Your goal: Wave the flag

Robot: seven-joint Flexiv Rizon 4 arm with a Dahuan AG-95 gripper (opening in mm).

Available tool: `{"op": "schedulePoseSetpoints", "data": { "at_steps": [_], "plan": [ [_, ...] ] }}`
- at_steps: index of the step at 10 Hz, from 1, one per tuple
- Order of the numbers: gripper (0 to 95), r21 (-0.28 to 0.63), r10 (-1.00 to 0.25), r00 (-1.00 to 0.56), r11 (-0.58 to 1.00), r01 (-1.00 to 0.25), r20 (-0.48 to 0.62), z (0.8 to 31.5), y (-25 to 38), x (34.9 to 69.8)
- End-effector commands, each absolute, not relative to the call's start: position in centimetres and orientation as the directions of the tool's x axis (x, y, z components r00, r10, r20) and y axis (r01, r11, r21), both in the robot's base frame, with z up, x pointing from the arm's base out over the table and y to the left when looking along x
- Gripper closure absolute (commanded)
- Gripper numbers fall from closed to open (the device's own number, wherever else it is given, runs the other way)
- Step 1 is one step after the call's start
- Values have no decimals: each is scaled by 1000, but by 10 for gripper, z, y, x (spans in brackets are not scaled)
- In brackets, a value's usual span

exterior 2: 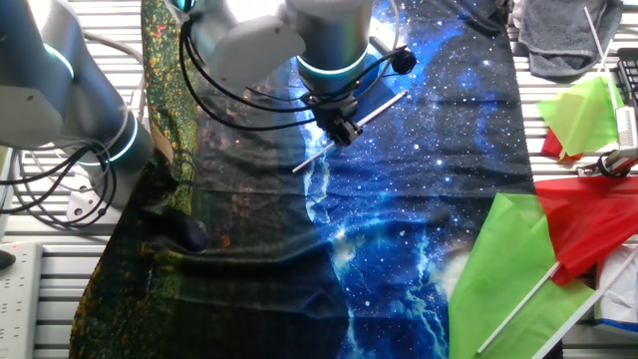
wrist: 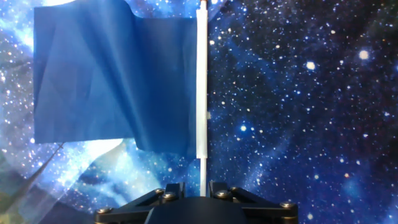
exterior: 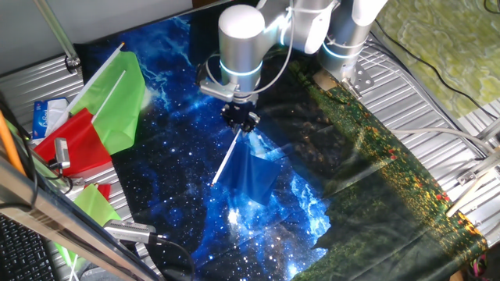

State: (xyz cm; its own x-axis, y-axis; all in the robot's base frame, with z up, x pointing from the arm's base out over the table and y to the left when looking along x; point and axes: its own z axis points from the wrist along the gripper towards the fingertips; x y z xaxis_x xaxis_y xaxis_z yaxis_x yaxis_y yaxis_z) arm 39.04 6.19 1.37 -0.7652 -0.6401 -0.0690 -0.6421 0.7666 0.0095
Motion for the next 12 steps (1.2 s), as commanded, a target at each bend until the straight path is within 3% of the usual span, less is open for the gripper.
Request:
{"op": "schedulePoseSetpoints", "data": {
  "at_steps": [1,12],
  "plan": [
    [760,12,-643,-763,764,-645,-73,17,58,389],
    [760,-6,-661,-748,749,-662,-61,18,56,385]
  ]
}}
